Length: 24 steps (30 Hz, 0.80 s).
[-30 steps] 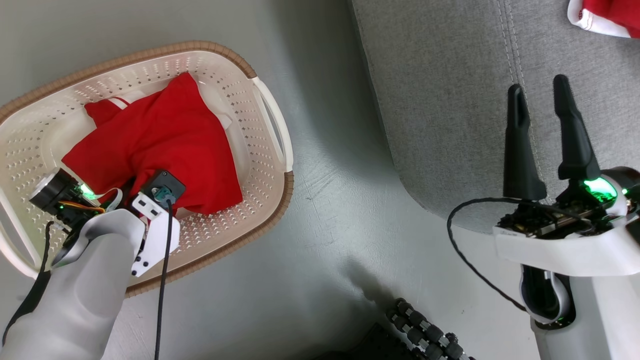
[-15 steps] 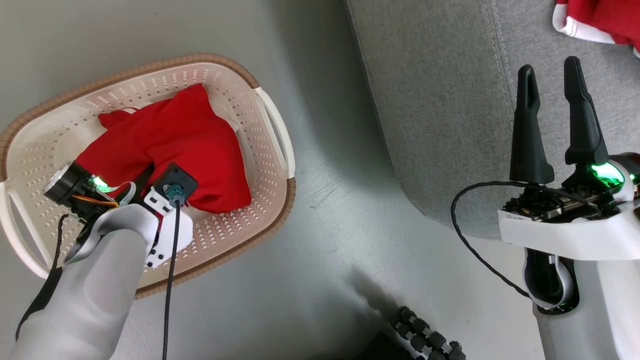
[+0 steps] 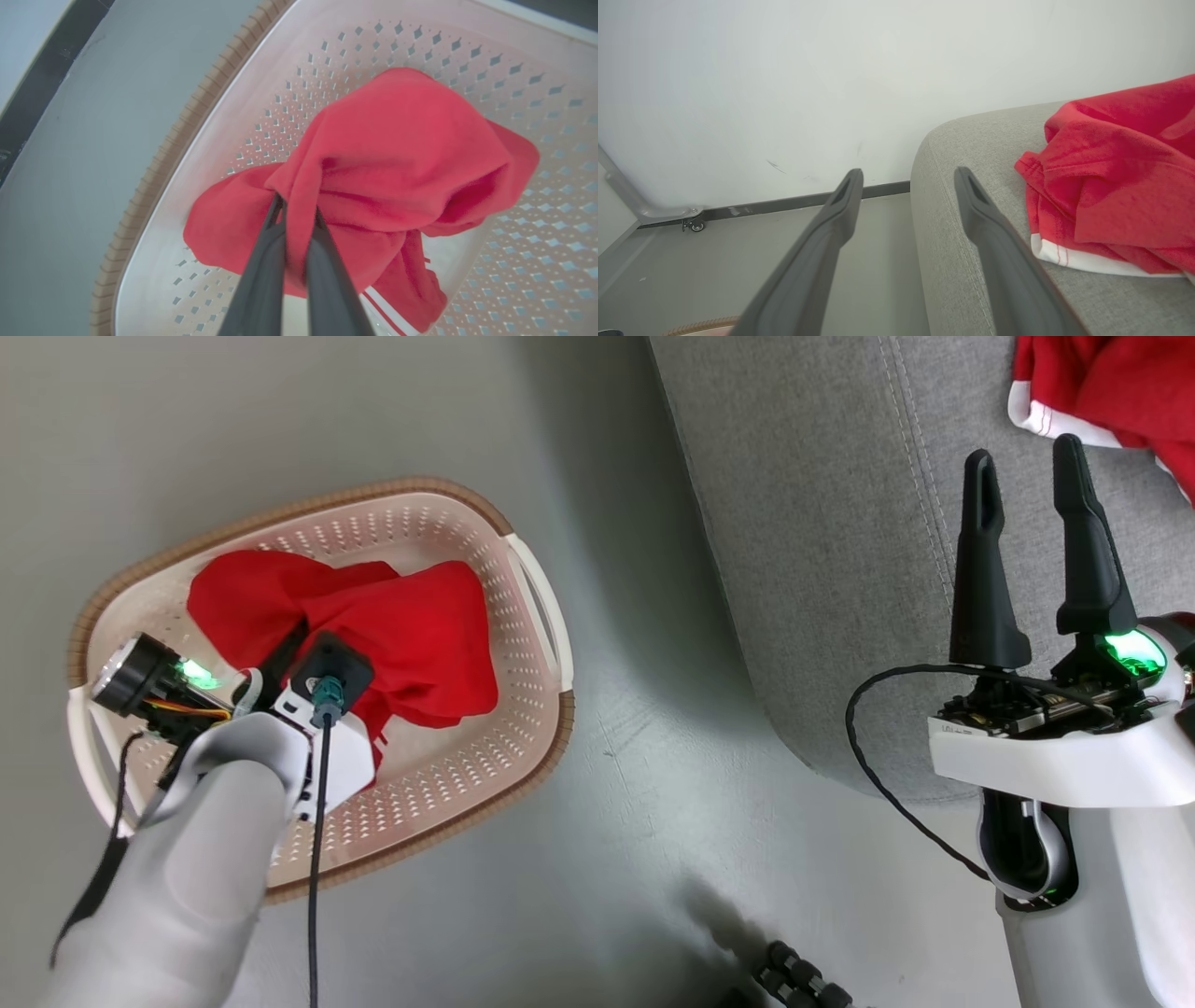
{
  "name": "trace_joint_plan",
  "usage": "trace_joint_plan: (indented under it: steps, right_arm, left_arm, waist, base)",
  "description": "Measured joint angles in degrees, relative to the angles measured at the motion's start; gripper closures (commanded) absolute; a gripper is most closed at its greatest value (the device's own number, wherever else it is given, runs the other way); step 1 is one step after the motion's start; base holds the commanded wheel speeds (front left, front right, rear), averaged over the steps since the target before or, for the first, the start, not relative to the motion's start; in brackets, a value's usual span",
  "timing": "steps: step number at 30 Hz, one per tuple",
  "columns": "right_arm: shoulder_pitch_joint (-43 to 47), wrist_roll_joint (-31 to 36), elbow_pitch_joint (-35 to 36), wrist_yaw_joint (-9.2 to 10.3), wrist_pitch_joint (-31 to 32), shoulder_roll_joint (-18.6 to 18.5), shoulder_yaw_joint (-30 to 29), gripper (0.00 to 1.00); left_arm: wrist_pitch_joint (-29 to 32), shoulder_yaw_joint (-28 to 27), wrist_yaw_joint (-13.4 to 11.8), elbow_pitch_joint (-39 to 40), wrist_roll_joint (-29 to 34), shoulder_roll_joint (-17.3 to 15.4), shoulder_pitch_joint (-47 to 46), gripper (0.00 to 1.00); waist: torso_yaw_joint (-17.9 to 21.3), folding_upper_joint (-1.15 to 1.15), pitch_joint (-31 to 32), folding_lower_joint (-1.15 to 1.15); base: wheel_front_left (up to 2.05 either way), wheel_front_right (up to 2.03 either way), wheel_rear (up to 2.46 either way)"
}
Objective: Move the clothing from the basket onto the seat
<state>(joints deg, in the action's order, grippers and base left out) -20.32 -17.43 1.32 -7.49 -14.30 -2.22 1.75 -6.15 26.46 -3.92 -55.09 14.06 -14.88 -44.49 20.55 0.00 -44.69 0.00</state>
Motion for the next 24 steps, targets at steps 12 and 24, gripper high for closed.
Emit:
trace_joint_plan:
  steps: [12,24]
  right_arm:
    - [-1.0,3.9,-1.6,0.0,0.0,0.0,0.0,0.0]
    - [-1.1,7.4,-3.3,0.0,0.0,-0.2,-0.1,0.0]
  left_arm:
    - [-5.4,-3.4,-3.0,2.8,-4.7,2.3,2.8,1.0]
    - [-7.5,-7.6,-5.9,8.2,-9.5,4.1,5.9,1.0]
  waist:
    - [-2.7,0.0,4.4,0.0]
    - [-6.8,0.0,10.7,0.0]
  base:
    - [0.0,0.0,0.0]
    - [0.0,0.0,0.0]
